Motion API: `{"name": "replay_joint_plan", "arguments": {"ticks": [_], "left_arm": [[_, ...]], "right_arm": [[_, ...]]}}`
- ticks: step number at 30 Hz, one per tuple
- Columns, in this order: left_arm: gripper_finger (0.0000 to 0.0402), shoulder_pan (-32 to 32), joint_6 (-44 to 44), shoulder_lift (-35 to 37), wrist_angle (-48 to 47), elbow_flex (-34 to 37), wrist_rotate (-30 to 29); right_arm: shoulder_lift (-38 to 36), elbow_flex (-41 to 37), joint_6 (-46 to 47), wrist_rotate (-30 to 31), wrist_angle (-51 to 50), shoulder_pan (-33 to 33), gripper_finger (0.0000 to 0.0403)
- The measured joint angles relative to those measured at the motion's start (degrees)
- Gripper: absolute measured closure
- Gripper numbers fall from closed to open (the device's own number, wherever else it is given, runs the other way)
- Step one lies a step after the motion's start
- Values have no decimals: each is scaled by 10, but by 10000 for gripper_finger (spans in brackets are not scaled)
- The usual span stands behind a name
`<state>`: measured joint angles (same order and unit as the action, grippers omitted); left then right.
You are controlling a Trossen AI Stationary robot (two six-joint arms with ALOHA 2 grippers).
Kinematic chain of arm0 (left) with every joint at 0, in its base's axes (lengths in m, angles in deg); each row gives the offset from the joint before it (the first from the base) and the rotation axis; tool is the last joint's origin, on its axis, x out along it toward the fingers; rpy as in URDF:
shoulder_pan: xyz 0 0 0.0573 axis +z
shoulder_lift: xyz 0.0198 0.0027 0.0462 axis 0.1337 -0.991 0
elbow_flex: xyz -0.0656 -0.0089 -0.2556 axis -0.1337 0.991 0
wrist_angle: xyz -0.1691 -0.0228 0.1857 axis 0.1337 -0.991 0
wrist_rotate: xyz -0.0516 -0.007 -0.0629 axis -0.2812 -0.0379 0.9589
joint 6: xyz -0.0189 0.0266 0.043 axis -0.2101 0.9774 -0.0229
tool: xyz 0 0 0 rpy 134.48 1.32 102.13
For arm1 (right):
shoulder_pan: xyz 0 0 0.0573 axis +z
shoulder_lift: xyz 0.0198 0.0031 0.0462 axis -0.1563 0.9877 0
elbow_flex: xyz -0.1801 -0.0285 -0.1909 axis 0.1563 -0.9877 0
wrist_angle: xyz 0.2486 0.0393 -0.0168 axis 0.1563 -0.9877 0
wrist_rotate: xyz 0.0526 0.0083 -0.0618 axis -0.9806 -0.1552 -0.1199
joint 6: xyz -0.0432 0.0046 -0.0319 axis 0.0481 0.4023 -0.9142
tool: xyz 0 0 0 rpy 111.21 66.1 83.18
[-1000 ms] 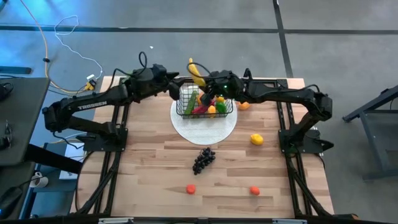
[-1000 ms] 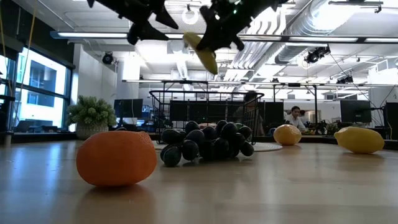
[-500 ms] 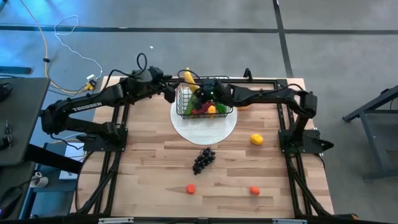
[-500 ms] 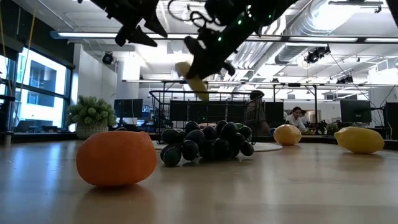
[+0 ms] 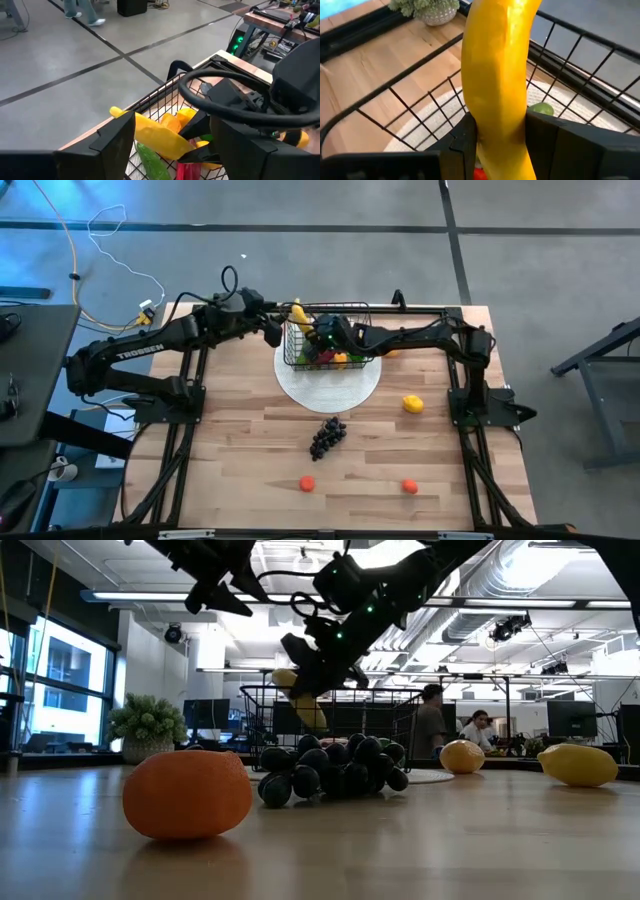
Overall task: Build produce basket
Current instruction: Put the yellow banana into the black wire basket, then put the right orange into the black wire basket
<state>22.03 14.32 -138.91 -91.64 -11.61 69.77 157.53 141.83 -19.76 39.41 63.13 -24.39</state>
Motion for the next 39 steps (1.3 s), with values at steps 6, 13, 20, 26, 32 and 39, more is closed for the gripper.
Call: {"name": "replay_joint_plan", "arguments": {"ticks": [6,13,20,26,32,39], "left_arm": [[156,0,0,0,0,0,0],[156,0,0,0,0,0,0],[156,0,0,0,0,0,0],[156,0,0,0,0,0,0],[156,0,0,0,0,0,0],[156,-1,45,10,-22,0,0]], "right_arm": [[1,0,65,16,3,-7,266],[1,0,69,10,10,-11,261],[1,0,74,11,19,-12,217],[1,0,111,3,18,-25,182],[-5,0,140,-68,11,-34,179],[-75,0,136,-68,-38,-36,179]]}}
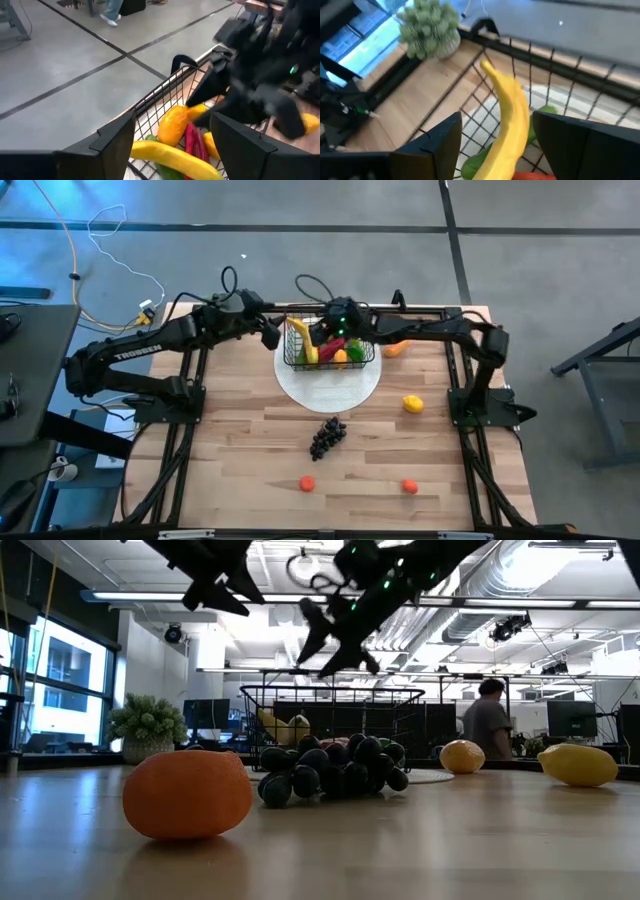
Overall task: Build produce basket
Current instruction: Put the right orange into the black wire basket
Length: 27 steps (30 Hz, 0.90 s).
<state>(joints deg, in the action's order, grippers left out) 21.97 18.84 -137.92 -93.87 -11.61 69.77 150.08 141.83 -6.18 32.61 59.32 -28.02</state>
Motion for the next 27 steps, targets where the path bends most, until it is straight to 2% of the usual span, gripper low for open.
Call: {"name": "replay_joint_plan", "arguments": {"ticks": [13,17,27], "left_arm": [[156,-1,0,69,-38,0,35],[156,-1,0,72,-61,0,38],[156,-1,-1,72,-87,0,132]], "right_arm": [[-173,0,37,112,-184,44,179],[-207,0,71,117,-224,66,179],[-241,0,182,114,-380,133,179]]}}
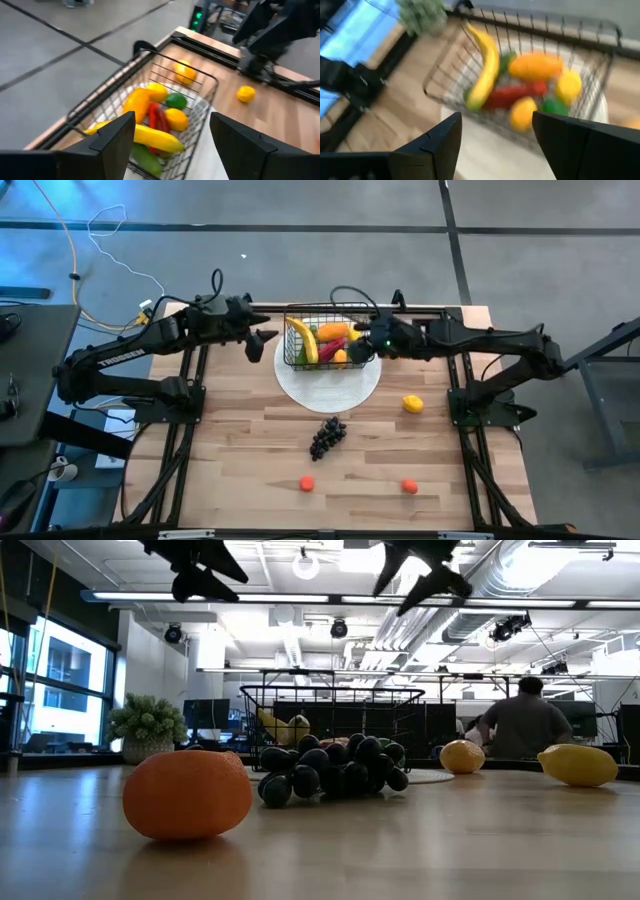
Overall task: Build produce basket
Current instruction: Put the right orange into the black wire basket
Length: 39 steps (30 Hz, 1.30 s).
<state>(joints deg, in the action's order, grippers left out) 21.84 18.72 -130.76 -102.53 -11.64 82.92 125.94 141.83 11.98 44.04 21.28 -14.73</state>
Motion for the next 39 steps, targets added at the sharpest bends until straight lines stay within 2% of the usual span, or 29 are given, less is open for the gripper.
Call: {"name": "replay_joint_plan", "arguments": {"ticks": [5,10,21,28,39], "left_arm": [[147,0,1,0,-4,0,29],[127,0,0,0,-8,0,33],[110,0,-46,0,-13,0,38],[110,-4,-95,0,-16,0,77],[110,-67,-134,0,-28,0,74]], "right_arm": [[5,0,80,-30,-100,35,179],[15,0,124,-105,-174,67,177],[33,0,214,-172,-230,181,145],[50,0,229,-197,-234,255,141],[99,0,242,-264,-219,369,141]]}}
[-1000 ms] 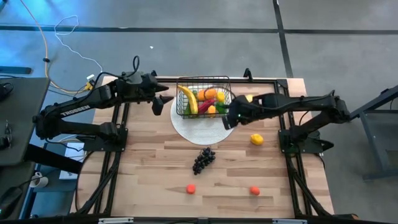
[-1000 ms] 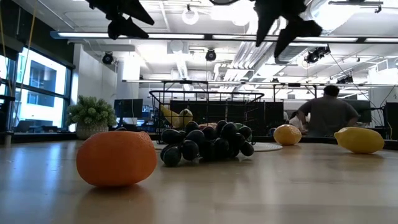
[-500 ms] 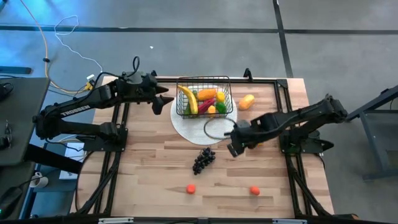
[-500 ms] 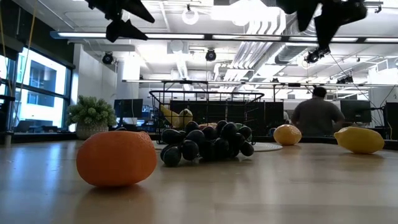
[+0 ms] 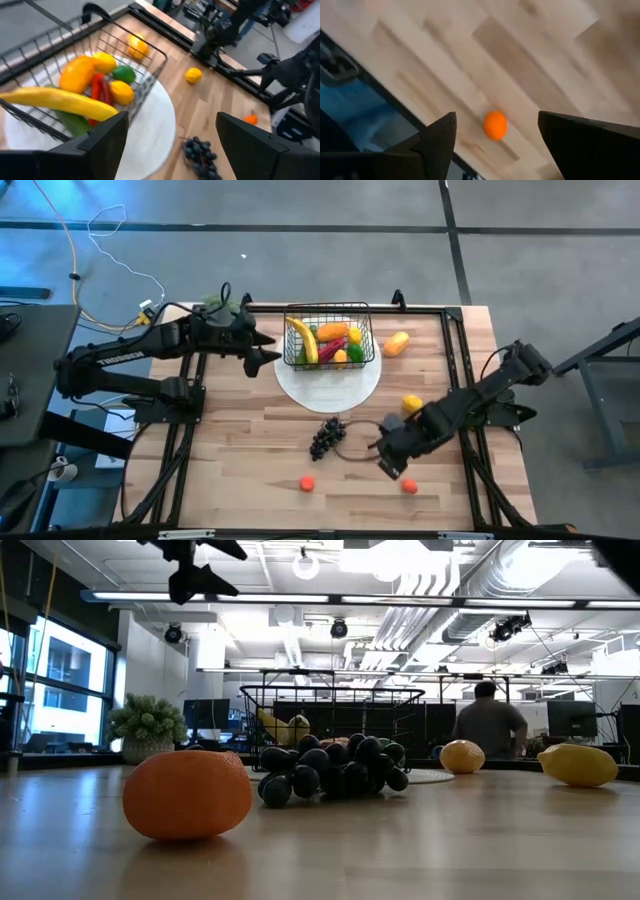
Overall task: Build produce basket
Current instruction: Put the right orange into the black wire basket
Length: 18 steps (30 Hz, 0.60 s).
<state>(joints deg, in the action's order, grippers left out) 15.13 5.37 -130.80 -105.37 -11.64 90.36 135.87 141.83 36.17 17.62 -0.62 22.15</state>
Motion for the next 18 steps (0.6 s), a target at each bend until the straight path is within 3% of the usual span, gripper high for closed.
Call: {"name": "replay_joint_plan", "arguments": {"ticks": [18], "left_arm": [[110,-125,-74,0,-12,0,-7]], "right_arm": [[135,0,-13,-57,25,86,142]]}}
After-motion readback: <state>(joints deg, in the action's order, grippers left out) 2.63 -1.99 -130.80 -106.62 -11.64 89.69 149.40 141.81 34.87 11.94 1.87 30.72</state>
